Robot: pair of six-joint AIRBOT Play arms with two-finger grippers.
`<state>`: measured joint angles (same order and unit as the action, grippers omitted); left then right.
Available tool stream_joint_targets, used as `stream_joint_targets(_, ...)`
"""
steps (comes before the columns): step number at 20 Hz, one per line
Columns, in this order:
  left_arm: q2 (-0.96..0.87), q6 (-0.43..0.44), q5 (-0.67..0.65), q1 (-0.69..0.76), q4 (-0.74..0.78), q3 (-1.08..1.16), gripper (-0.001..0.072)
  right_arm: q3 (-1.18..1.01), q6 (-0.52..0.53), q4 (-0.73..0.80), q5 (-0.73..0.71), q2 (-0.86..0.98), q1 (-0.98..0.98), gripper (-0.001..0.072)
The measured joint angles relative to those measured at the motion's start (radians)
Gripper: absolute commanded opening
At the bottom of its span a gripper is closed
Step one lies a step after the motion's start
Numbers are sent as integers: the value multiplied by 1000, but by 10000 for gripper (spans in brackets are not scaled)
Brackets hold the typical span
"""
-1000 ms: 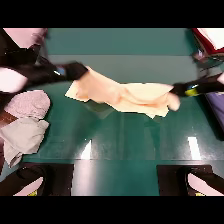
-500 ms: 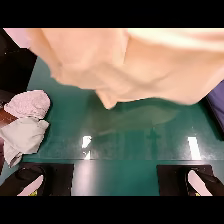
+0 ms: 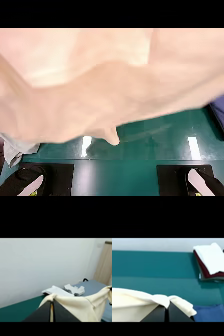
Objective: Fold the shirts.
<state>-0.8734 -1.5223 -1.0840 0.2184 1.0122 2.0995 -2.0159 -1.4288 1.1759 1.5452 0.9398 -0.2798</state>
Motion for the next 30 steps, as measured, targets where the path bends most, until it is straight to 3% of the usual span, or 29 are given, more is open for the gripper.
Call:
stream_joint_targets(4,-90,-35,-55,0,121,-173,27,55,-49,8,115,156,112,13)
stream_joint_targets(8,-312,-52,-89,0,175,-328,28,201,-71,36,148,371,233,13)
stream_joint_targets(15,-691,-2,72,-1,191,-390,53,286,-74,54,-61,663,288,32)
stream_joint_targets(17,-735,-1,117,-5,192,-393,559,290,-74,54,-137,698,290,446)
stream_joint_targets(18,-746,-2,134,-10,193,-389,540,291,-73,53,-165,710,289,470)
stream_joint_targets(20,-763,-5,122,-34,193,-367,536,294,-73,48,-200,719,277,437)
stream_joint_targets(25,-723,4,-85,-156,200,-317,536,312,-12,46,-114,676,212,436)
stream_joint_targets(30,-507,50,-213,-244,196,-626,536,506,93,-80,-33,519,151,437)
